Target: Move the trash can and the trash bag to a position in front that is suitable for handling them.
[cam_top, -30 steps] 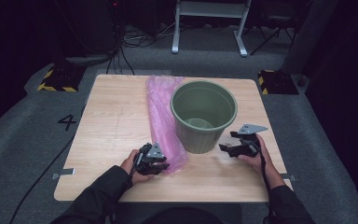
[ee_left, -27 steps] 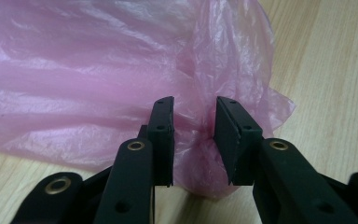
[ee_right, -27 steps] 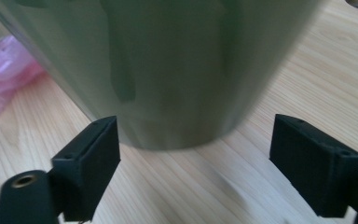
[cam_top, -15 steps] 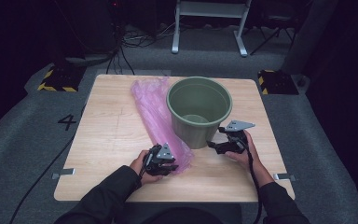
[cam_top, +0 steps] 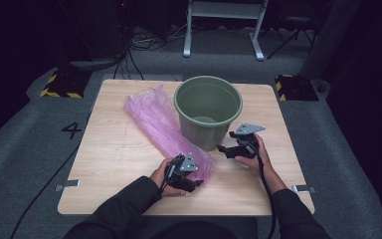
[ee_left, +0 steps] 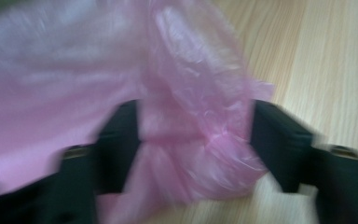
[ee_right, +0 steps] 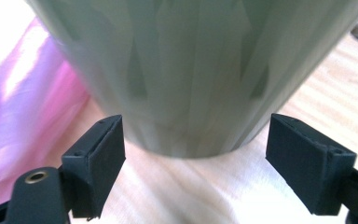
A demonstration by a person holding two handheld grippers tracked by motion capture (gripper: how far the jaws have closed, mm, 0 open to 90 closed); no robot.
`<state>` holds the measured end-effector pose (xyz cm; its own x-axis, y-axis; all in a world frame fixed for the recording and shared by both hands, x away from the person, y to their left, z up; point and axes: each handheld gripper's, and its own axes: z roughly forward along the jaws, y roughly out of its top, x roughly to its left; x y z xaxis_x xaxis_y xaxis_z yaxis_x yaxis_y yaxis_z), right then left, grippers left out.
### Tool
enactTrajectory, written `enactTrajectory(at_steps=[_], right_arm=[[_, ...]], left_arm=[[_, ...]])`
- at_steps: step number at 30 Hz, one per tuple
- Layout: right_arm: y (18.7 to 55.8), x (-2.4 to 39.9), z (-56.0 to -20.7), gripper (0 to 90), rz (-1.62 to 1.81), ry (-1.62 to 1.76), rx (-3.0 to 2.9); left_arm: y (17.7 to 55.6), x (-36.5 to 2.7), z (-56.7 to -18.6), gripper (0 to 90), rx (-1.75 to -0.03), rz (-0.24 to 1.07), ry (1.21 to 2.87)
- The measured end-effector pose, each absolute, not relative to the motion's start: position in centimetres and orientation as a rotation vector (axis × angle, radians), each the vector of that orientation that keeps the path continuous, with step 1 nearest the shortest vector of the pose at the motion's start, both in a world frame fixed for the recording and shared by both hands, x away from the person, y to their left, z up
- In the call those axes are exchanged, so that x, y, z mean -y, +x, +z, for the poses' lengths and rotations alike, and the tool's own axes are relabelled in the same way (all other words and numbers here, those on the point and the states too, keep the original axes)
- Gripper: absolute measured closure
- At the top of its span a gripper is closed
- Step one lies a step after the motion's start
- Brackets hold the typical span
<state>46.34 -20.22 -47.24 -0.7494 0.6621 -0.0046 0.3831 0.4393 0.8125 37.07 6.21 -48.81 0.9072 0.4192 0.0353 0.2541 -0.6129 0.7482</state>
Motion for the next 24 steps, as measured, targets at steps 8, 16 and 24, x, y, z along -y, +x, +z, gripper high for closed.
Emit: enactTrajectory(at_steps=[8,16,24], right_arm=[[44.6,21.6,-47.2,19.5,1.235,0.878,-2.415],[42.6,20.6,-46.6,20.0,1.220,0.775,-2.460],[40.8,18.8,-46.1,20.2,1.292,0.691,-2.521]], left_arm=[[36.3,-9.4,-46.0,19.4,-0.498,0.335,2.161],[37.1,-15.6,-45.9,19.6,-0.644,0.448,2.171],[38.5,-21.9,-48.3,20.5,-0.878,0.495,2.178]])
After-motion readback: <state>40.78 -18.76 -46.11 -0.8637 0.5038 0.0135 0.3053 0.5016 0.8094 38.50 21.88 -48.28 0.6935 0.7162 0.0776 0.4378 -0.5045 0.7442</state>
